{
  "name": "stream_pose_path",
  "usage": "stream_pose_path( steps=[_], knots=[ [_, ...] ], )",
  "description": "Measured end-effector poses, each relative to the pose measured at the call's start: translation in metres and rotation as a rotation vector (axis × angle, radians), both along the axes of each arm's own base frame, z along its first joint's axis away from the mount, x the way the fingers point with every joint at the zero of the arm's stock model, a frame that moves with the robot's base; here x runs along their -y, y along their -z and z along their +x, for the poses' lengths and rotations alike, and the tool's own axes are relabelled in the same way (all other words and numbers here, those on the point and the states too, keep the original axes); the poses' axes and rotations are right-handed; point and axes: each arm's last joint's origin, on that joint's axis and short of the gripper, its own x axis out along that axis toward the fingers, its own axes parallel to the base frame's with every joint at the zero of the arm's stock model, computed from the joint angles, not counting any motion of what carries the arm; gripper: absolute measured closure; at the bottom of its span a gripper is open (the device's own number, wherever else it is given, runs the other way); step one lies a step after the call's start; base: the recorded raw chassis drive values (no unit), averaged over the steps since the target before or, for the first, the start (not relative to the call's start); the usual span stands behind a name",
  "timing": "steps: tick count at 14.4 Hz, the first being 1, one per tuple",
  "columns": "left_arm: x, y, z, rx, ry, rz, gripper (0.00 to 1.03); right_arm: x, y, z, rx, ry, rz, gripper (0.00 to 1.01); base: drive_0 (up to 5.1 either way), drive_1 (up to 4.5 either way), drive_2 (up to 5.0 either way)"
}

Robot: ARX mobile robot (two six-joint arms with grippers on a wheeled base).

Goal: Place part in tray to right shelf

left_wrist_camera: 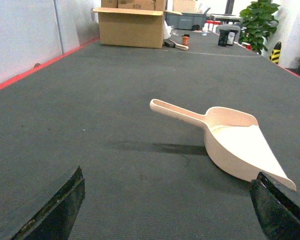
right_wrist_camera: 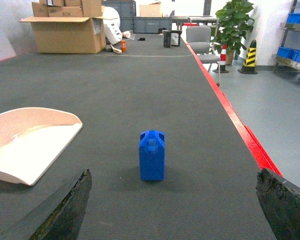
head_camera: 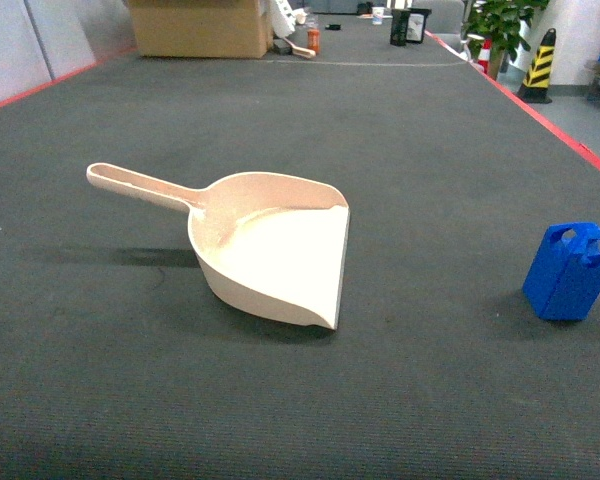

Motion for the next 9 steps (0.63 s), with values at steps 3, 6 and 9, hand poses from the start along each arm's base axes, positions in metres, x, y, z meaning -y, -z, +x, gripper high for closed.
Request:
stream_pose_path(
  steps=[3,6,9],
  knots=[
    [0.0,0.0,0.0,0.0,0.0,0.0,0.05,0.0,0.0,0.0,0.0,0.0,0.0,0.03,0.0,0.0,0.0],
    [0.0,0.0,0.0,0.0,0.0,0.0,0.05,0.0,0.0,0.0,0.0,0.0,0.0,0.03,0.0,0.0,0.0],
    [0.0,0.0,0.0,0.0,0.0,0.0,0.05,0.0,0.0,0.0,0.0,0.0,0.0,0.03,0.0,0.0,0.0]
  ],
)
